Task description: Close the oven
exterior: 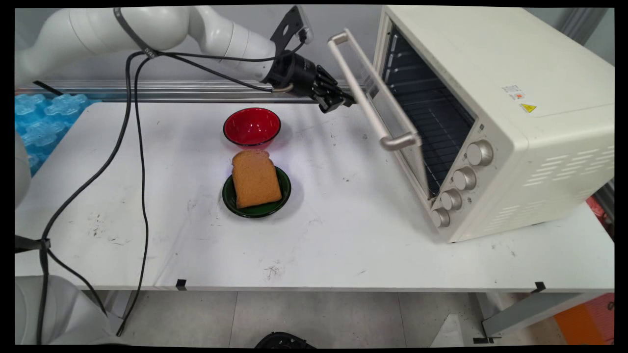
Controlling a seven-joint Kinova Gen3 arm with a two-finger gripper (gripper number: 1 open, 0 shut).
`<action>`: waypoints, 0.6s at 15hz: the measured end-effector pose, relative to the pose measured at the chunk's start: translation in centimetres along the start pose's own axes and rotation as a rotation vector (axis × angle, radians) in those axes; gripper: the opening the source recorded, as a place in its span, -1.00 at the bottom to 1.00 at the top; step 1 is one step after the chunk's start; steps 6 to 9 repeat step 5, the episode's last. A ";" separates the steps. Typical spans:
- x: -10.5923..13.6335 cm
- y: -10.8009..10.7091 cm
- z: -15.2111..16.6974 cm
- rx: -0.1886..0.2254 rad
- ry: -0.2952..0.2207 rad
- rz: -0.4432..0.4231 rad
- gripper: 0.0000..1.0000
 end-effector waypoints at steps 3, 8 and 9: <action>0.2 -0.2 -0.3 0.008 -0.020 -0.007 -1.00; 0.3 -0.2 -0.6 0.014 -0.043 -0.014 -1.00; 0.3 -0.2 -0.6 0.014 -0.043 -0.014 -1.00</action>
